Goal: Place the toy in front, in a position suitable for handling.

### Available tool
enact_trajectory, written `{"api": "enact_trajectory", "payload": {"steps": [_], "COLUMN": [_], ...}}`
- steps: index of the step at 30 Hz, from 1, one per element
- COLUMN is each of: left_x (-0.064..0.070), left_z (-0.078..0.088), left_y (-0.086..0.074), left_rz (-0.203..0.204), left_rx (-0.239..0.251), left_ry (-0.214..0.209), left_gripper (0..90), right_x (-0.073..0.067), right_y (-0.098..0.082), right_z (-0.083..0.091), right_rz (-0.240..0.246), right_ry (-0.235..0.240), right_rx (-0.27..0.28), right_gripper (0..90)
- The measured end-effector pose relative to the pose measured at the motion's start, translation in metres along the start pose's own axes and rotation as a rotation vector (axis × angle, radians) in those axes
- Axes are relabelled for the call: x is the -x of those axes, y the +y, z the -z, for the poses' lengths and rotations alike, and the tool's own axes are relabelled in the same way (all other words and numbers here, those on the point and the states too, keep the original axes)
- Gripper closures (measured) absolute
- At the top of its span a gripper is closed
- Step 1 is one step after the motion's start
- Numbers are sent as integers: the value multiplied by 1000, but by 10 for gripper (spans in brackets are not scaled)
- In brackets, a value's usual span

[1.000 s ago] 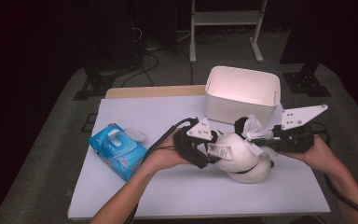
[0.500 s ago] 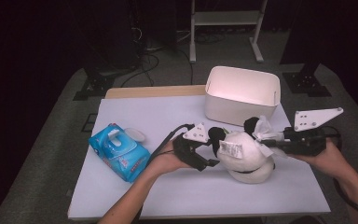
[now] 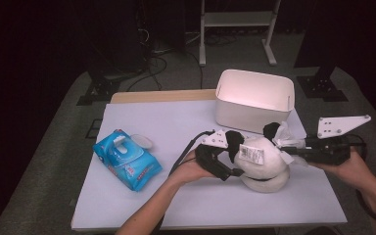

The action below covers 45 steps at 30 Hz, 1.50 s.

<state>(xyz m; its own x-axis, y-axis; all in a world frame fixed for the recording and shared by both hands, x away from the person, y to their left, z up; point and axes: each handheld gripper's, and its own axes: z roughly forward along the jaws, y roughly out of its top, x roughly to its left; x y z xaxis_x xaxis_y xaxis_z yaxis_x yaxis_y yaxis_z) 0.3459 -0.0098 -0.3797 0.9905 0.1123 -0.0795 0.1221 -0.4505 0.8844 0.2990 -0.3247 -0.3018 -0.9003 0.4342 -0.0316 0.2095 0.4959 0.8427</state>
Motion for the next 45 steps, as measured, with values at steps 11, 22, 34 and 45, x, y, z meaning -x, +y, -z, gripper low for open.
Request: {"api": "enact_trajectory", "payload": {"steps": [11, 22, 34, 45], "left_x": [6, 16, 16, 17], "left_z": [29, 66, 54, 57], "left_y": [15, 13, 3, 7], "left_rz": [-35, -77, -41, -95], "left_rx": [6, -108, -20, -25], "left_ry": [39, 76, 27, -3], "left_gripper": [222, 198, 258, 411], "right_x": [-4, -13, -21, 2], "right_y": [6, 14, 14, 29], "right_z": [-5, -31, -34, -23], "right_rz": [3, 12, 15, 13], "right_ry": [29, 117, 114, 82], "right_rx": [59, 67, 56, 76], "right_gripper": [811, 810, 808, 807]}}
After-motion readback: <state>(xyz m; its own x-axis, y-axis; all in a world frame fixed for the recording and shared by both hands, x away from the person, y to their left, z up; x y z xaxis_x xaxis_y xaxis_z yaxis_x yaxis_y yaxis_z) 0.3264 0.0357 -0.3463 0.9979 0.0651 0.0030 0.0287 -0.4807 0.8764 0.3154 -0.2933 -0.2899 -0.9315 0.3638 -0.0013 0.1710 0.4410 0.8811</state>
